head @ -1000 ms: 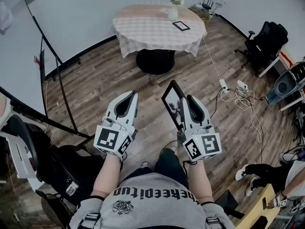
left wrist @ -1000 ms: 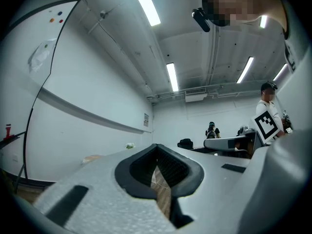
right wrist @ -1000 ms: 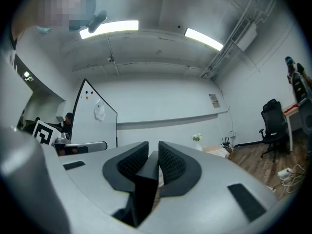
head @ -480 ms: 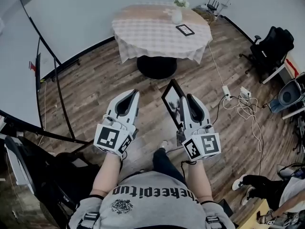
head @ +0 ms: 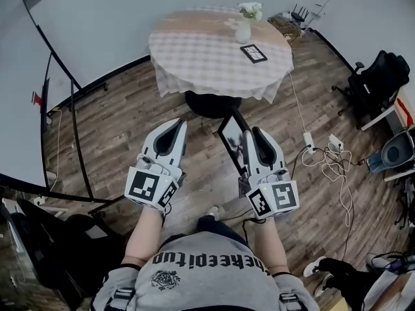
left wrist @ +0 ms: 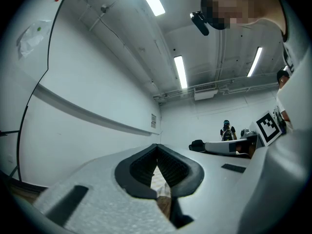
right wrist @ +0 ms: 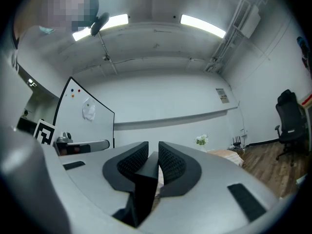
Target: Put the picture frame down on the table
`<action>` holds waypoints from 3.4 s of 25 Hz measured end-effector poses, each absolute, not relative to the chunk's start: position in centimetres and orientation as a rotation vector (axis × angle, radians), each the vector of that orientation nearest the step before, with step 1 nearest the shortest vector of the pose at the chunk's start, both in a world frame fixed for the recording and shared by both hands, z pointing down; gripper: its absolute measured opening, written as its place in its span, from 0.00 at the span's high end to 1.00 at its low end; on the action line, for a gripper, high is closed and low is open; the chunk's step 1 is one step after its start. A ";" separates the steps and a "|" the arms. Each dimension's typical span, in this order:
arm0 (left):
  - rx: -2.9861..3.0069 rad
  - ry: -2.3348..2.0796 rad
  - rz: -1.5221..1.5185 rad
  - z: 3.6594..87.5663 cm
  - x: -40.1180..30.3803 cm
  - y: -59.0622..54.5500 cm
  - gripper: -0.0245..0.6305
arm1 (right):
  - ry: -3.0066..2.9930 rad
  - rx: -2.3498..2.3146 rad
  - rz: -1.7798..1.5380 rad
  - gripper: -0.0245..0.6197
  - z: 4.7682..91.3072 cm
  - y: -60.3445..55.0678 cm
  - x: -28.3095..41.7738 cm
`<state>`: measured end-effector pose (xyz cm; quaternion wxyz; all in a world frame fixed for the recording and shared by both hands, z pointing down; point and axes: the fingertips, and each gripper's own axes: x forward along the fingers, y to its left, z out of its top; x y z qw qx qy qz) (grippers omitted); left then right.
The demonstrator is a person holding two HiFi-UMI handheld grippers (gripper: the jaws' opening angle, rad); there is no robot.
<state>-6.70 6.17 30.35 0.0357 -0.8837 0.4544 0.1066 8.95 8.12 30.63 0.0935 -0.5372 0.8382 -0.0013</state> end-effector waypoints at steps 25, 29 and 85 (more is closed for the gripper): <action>-2.736 1.359 0.314 31.4 -1.9 -9.0 0.94 | 2.433 -1.670 -0.025 0.85 31.9 -6.2 14.4; -2.770 1.296 0.307 31.2 -2.0 -12.8 0.94 | 2.396 -1.706 -0.024 0.85 31.6 -9.6 13.8; -2.877 1.345 0.271 35.8 -2.4 -43.6 0.94 | 2.440 -1.858 -0.407 0.85 43.7 -43.0 13.7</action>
